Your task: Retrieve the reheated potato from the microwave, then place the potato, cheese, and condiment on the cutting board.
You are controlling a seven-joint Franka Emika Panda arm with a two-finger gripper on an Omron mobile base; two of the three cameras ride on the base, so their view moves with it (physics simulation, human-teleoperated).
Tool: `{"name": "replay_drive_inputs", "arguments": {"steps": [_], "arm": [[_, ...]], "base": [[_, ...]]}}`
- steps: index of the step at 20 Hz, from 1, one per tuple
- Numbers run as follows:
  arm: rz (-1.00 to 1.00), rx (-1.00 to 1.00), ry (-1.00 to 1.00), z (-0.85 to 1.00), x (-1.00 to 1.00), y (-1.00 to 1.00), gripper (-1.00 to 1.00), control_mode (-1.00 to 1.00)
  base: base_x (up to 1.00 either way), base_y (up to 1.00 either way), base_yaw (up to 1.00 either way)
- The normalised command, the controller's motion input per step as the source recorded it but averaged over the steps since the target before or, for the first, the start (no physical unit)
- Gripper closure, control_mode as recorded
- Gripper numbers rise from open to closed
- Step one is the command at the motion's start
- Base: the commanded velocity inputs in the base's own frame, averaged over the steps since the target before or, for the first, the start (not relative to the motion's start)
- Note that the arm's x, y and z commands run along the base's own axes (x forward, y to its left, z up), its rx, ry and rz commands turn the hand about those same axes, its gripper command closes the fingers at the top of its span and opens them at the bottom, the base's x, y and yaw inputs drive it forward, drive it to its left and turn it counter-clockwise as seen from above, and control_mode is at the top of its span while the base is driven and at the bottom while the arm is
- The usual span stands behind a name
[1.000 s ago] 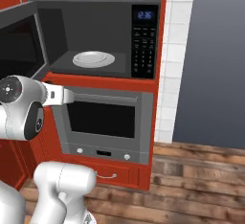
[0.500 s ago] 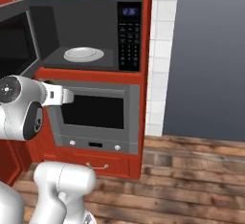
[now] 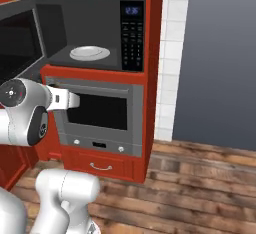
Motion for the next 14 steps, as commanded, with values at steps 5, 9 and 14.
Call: {"name": "replay_drive_inputs", "arguments": {"steps": [5, 9, 14], "arm": [[0.0, 0.0, 0.0, 0.0, 0.0, 0.0, 1.0, 1.0], [0.0, 0.0, 0.0, 0.0, 0.0, 0.0, 1.0, 1.0], [0.0, 0.0, 0.0, 0.0, 0.0, 0.0, 1.0, 1.0]], "base": [[-0.51, -0.37, 0.56], [-0.47, -0.31, 0.71], [-0.31, -0.15, 0.82]]}}
